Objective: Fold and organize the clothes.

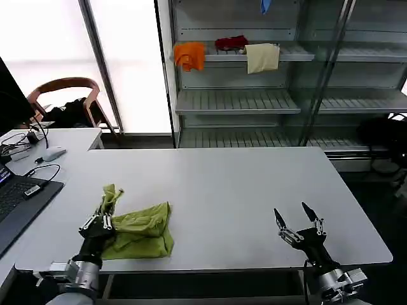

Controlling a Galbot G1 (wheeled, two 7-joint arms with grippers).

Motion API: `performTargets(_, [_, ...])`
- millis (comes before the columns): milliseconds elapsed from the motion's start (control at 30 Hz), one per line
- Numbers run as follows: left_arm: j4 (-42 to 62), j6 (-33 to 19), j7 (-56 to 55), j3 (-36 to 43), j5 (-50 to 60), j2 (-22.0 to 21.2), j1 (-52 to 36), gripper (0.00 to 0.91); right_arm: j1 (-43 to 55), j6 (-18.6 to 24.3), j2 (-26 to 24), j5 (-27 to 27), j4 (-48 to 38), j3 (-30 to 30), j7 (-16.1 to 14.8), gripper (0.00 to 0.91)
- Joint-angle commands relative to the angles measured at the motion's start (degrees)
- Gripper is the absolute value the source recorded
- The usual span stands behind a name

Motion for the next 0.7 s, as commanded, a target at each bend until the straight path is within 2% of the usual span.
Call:
performTargets(33, [1.4, -2.7, 0.6, 13.5, 10.5, -2.2, -0.6, 0.010, 0.0, 0.1, 0.1, -0.1, 0.1, -0.1, 0.0, 0.907])
performTargets(367, [7.9, -3.4, 0.6, 14.8, 13.2, -2.3, -3.0, 0.010, -0.1, 0.4, 0.2, -0.1, 0.0, -0.4, -0.1, 0.907])
performTargets(700, [11.8, -4.5, 1.1, 12.3, 13.3, -0.9, -4.5, 0.010, -0.4, 0.8, 0.1, 0.0, 0.0, -0.3, -0.1, 0.907])
